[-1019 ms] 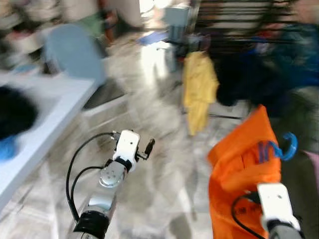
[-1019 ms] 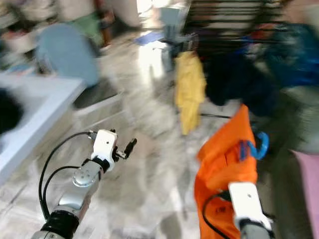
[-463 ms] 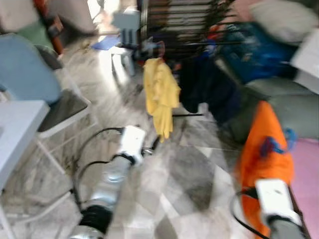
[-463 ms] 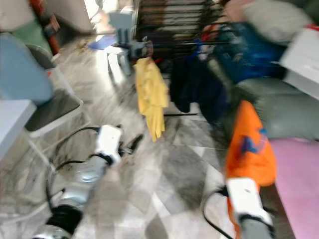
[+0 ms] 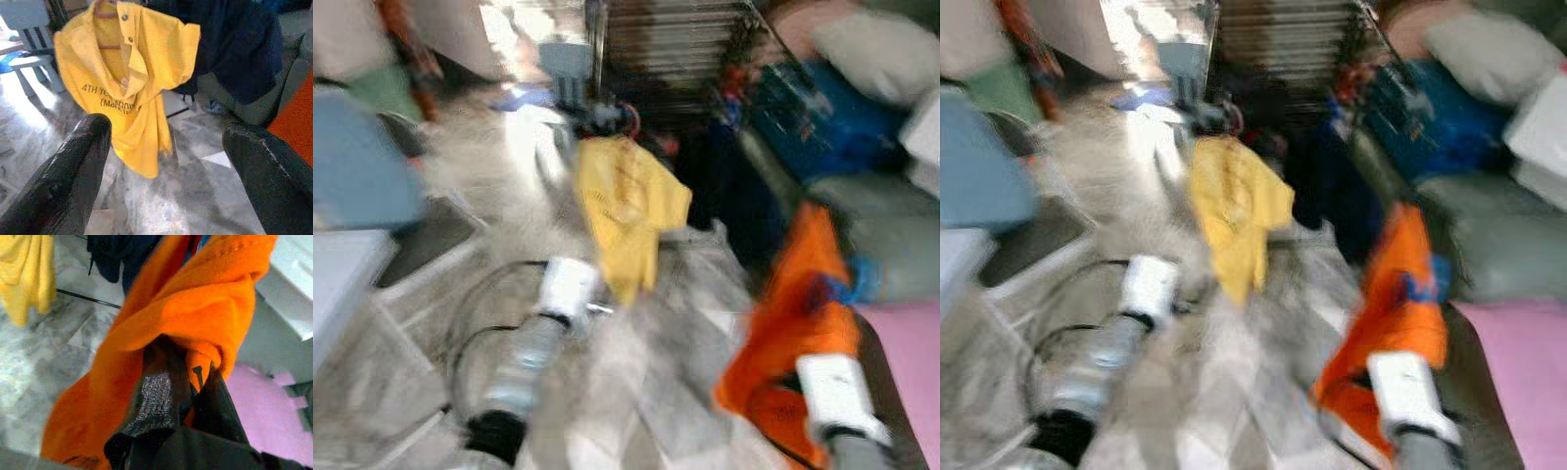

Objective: Hang hanger

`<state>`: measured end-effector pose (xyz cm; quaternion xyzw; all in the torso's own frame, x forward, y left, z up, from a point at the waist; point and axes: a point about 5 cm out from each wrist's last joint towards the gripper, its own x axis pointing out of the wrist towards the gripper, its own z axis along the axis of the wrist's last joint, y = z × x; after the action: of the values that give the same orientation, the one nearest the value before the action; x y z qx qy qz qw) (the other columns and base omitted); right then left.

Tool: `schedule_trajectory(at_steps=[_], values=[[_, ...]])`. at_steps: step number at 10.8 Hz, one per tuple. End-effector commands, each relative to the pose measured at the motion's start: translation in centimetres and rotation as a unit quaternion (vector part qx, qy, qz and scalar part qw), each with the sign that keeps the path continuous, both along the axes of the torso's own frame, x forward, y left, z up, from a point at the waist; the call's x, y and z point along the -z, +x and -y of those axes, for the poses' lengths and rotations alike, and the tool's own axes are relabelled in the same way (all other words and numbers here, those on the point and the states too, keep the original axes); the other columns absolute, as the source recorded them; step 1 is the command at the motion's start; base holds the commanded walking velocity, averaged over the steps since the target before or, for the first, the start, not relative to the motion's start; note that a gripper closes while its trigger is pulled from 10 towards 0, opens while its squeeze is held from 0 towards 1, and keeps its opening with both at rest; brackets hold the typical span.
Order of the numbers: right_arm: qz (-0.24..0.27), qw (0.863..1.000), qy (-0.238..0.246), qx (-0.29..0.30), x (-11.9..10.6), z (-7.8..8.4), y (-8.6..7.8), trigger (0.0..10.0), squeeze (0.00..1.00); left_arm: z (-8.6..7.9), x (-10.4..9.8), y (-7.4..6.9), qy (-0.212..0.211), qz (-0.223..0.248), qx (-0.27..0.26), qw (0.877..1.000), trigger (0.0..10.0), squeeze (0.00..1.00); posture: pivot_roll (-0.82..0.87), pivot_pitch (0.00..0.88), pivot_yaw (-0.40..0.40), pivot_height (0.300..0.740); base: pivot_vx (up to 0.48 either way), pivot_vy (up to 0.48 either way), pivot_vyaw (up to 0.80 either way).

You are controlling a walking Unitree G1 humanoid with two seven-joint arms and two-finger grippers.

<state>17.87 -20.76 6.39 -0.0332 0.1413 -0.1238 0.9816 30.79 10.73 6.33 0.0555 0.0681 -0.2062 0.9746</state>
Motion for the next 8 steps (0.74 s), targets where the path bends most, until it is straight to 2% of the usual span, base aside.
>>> schedule_trajectory(at_steps=[1, 8], values=[[0.022, 1.000, -0.017, 0.003, -1.04, 0.49, 0.27, 10.0, 0.00, 1.34, -0.60, 0.26, -0.006, 0.009, 0.020, 1.000, 10.0, 0.00, -0.10, 0.000, 0.065, 0.740, 0.458, 0.000, 0.00], [0.025, 0.999, -0.021, 0.000, -1.16, 0.32, 0.73, 10.0, 0.00, 1.88, -0.49, 0.33, -0.003, 0.005, 0.028, 1.000, 10.0, 0.00, -0.09, 0.000, 0.067, 0.740, 0.466, 0.000, 0.00]])
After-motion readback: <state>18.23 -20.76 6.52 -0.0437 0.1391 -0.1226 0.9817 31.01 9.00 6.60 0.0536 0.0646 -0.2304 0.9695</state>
